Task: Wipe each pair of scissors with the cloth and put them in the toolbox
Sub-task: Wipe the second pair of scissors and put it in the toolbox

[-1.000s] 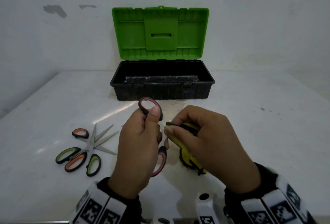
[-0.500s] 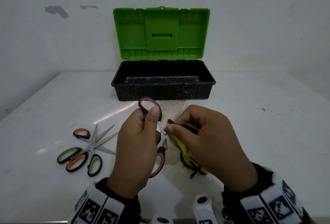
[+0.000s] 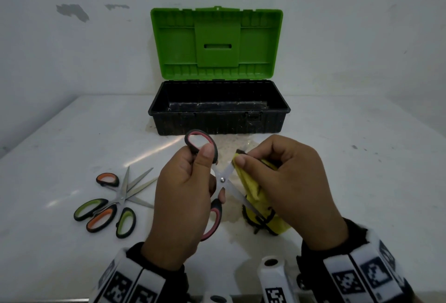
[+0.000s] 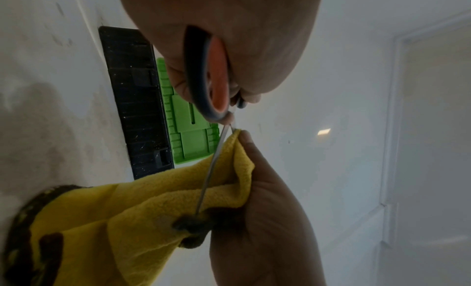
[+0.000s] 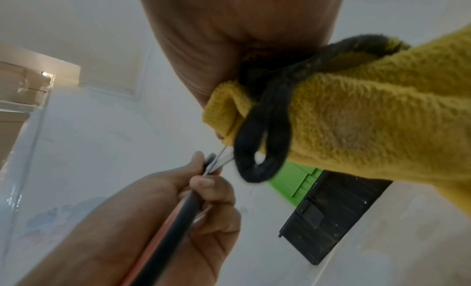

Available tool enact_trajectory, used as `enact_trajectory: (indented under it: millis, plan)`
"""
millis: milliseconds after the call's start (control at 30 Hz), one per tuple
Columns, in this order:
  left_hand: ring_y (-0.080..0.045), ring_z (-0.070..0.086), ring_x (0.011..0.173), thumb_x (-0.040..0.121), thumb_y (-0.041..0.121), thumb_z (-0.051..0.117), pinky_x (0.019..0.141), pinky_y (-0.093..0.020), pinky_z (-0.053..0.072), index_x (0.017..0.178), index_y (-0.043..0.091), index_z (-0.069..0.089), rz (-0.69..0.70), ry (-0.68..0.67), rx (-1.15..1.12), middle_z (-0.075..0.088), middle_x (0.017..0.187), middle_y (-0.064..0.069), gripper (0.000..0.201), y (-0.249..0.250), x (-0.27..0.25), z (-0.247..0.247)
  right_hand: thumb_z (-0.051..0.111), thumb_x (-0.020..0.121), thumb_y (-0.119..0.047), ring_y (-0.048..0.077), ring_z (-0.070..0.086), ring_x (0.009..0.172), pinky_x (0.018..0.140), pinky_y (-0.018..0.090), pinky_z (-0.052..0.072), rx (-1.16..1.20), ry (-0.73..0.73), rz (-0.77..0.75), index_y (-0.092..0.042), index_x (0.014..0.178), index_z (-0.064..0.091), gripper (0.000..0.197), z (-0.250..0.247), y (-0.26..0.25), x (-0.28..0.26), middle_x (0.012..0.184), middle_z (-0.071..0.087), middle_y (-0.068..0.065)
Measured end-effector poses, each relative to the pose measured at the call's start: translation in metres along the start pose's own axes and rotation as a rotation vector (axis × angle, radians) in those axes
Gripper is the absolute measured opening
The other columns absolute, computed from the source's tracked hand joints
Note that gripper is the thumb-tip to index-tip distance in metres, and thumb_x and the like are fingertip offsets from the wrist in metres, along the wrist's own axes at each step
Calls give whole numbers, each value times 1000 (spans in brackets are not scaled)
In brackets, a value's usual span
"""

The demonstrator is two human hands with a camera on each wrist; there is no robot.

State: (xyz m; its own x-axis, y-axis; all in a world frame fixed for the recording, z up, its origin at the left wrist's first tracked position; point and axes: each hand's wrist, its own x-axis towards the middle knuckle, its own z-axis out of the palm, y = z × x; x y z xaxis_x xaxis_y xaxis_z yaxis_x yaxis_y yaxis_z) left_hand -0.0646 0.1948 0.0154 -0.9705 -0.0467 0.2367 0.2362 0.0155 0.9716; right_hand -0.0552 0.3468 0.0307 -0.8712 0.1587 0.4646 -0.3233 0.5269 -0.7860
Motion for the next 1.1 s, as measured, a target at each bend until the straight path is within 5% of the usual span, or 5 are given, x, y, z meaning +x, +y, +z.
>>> enact_trajectory:
  millis: [67, 233, 433, 800, 1100]
  plan:
    - [-50, 50, 59, 92, 51, 45, 43, -29, 47, 81, 2, 54, 5, -3, 31, 46, 65, -32, 51, 0, 0, -2, 80, 78, -32, 4, 62, 71, 58, 6, 44, -8, -44, -10, -25, 71, 71, 13, 2, -3, -3, 68, 67, -12]
    - [-47, 49, 54, 93, 49, 47, 43, -24, 46, 76, 9, 55, 7, -9, 6, 42, 61, -28, 44, 3, -1, -3, 81, 77, -31, 3, 64, 67, 56, 7, 44, 52, 4, 34, -24, 70, 70, 14, -2, -1, 2, 72, 68, -14]
    - [-15, 56, 42, 88, 52, 43, 42, -26, 48, 76, 11, 58, 10, -40, 39, 53, 62, -30, 45, 5, -2, -8, 81, 76, -33, 5, 63, 66, 55, 9, 45, 57, -37, 41, -25, 69, 70, 15, 1, -6, -1, 73, 69, -13]
    - [-15, 54, 41, 89, 46, 45, 39, -24, 44, 83, 4, 57, 33, -52, 16, 49, 60, -34, 45, 9, -1, -8, 83, 77, -29, 14, 67, 58, 53, 27, 52, 214, 89, 139, -19, 71, 73, 16, -12, 3, 19, 64, 72, -2]
    - [-17, 54, 44, 95, 45, 47, 43, -23, 46, 85, 4, 58, -55, -64, 27, 46, 65, -32, 43, 5, 2, -10, 82, 77, -28, 23, 67, 55, 48, 29, 54, 244, 131, 117, -17, 72, 71, 16, -24, -3, 16, 63, 71, 2]
